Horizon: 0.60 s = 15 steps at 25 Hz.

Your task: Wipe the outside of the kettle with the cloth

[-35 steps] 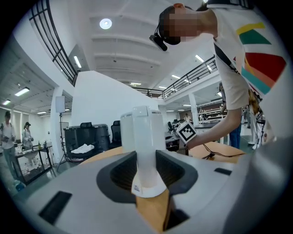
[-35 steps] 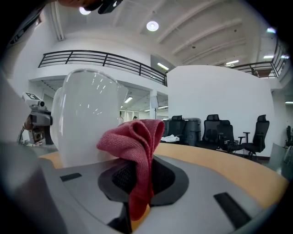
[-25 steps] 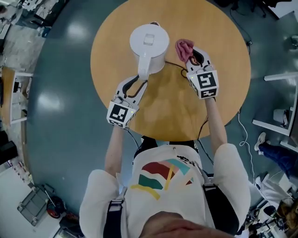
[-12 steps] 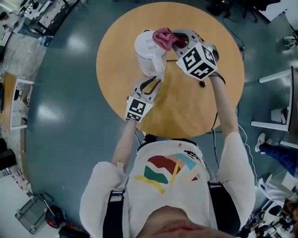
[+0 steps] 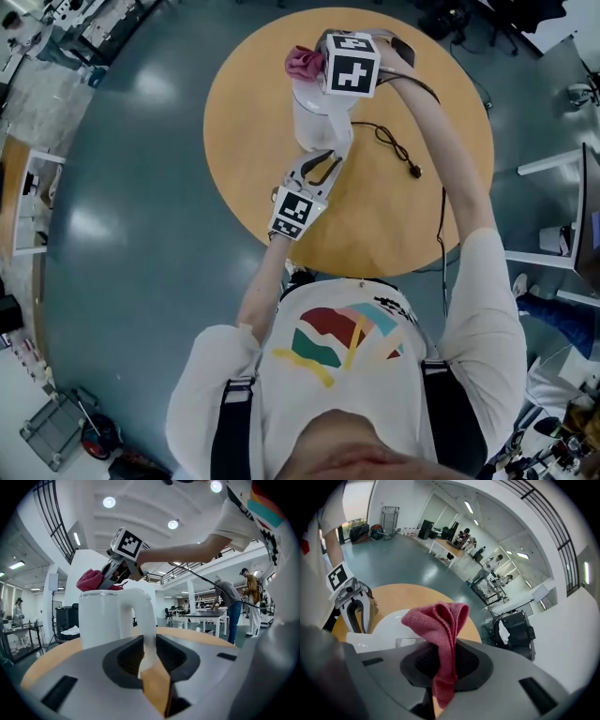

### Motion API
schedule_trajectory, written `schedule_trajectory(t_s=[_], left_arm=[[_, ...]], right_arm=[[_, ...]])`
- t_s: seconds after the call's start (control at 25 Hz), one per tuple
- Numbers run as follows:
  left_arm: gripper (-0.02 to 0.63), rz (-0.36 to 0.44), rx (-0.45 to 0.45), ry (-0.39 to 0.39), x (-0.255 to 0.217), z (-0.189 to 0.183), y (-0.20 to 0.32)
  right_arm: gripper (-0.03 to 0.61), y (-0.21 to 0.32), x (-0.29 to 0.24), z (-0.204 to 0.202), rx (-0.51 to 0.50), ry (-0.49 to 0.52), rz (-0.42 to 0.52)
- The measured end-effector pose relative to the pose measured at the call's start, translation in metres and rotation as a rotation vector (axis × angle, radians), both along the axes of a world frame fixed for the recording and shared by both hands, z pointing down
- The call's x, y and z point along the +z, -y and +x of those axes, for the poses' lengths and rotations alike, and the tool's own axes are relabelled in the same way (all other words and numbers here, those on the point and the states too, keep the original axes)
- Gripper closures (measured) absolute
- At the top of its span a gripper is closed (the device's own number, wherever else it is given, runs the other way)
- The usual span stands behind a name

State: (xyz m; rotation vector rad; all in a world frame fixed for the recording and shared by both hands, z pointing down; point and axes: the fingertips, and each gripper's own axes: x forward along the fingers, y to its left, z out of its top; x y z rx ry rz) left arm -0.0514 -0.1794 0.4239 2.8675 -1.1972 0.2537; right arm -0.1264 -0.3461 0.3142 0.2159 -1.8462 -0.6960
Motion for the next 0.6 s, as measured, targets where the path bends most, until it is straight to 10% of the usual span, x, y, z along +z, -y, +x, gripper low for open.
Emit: schedule_trajectory(t_s=[0.6], left_arm=[[0.485,0.004,0.016,-0.005,0.002,0.003,-0.002]], right_arm=[[0.532,-0.045,0.02,0.006,-0.104,-0.227,0.044]])
